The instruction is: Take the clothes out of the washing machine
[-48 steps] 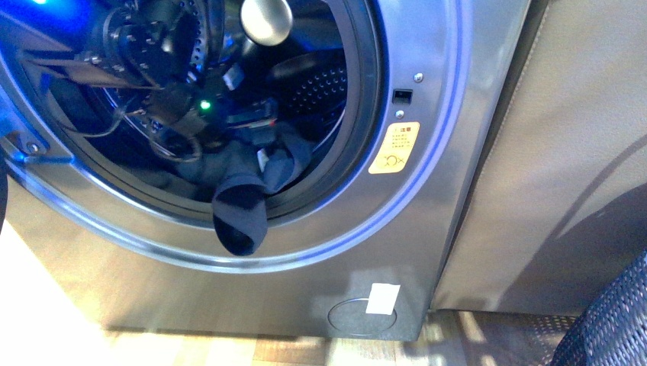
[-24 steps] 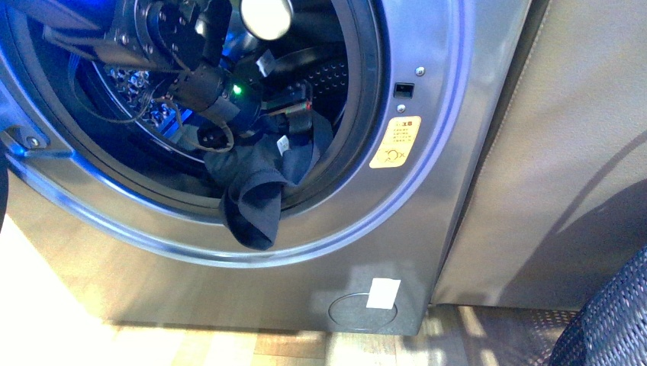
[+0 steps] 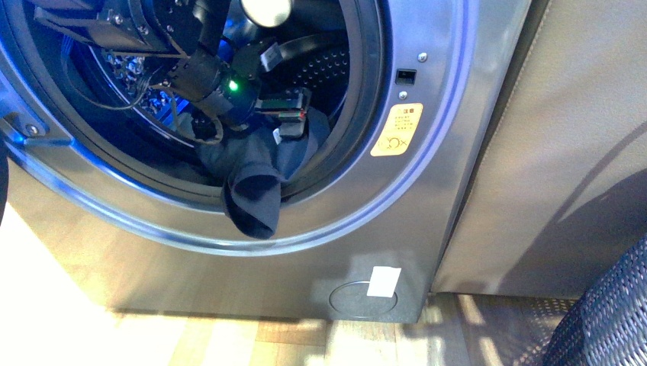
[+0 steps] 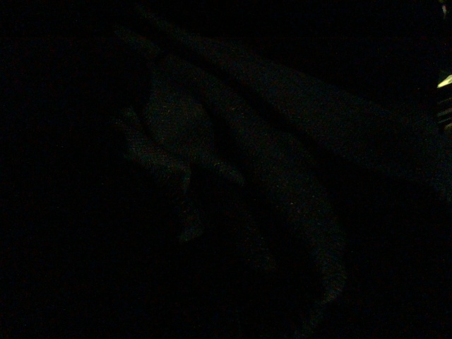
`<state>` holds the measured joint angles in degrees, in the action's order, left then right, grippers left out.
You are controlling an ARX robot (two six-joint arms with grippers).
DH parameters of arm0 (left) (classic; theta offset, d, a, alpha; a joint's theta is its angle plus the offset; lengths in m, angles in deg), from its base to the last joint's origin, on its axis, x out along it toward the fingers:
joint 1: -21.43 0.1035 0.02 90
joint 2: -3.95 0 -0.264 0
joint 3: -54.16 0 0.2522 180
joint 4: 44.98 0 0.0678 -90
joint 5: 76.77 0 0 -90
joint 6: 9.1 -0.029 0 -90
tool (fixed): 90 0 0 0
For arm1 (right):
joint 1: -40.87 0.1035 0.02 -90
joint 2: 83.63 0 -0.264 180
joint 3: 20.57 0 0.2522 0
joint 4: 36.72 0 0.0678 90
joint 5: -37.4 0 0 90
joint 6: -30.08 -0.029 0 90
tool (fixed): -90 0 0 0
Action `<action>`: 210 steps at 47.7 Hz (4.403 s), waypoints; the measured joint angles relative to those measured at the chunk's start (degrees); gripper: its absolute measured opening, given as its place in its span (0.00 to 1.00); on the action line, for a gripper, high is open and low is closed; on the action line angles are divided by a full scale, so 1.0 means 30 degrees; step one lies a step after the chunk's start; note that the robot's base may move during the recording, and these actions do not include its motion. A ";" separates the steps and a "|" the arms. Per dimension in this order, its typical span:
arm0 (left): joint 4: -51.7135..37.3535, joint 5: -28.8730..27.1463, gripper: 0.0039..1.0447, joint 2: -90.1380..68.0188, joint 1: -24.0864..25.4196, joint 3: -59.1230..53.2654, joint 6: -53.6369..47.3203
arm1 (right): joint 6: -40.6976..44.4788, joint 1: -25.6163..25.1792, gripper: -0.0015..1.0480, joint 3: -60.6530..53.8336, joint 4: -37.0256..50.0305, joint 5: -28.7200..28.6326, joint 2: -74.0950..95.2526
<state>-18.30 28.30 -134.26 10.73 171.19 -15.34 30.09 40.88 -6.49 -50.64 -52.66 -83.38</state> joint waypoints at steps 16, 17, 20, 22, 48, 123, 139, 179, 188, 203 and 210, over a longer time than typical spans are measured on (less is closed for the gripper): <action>-0.1399 -0.0408 0.61 -0.0211 0.0189 -0.0838 -0.0583 | -0.0007 0.0000 0.93 0.0000 0.0000 0.0000 0.0000; -0.1501 -0.0423 0.58 -0.0153 0.0189 -0.0940 -0.0627 | -0.0007 0.0000 0.93 0.0000 0.0000 0.0000 0.0000; -0.1960 -0.0605 0.47 0.0102 0.0197 -0.1341 -0.0852 | 0.0000 0.0000 0.93 0.0000 0.0000 0.0000 0.0000; -0.2528 -0.0772 0.39 0.0379 0.0211 -0.1625 -0.0816 | 0.0000 0.0000 0.93 0.0000 0.0000 0.0000 0.0000; -0.7628 -0.0576 0.19 0.4269 0.0692 -0.8196 -0.1763 | 0.0000 0.0000 0.93 0.0000 0.0000 0.0000 0.0000; -0.6739 0.4175 0.18 2.4094 -0.0984 -1.2116 -0.3701 | 0.0000 0.0000 0.93 0.0000 0.0000 0.0000 0.0000; -0.4758 0.3905 0.18 2.2156 -0.3169 -0.5792 -0.3082 | -0.0007 0.0000 0.93 0.0000 0.0000 0.0000 0.0000; -0.4539 0.3832 0.18 2.1668 -0.3381 -0.4983 -0.2390 | -0.9202 -0.5727 0.93 0.6003 1.5402 -1.5256 1.3704; -0.4539 0.3840 0.18 2.1668 -0.3381 -0.4983 -0.2390 | -0.7570 -0.2310 0.93 1.0120 1.4498 -1.3770 1.7471; -0.4539 0.3840 0.18 2.1668 -0.3381 -0.4983 -0.2390 | -0.7067 0.0619 0.93 1.4331 1.5395 -1.4688 2.2906; -0.4539 0.3832 0.18 2.1668 -0.3381 -0.4983 -0.2390 | -0.7898 0.1246 0.93 1.5664 1.6356 -1.6662 2.4713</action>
<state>-31.91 39.80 -69.26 0.59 156.24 -22.51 6.39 44.62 40.50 -1.57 -102.64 -9.24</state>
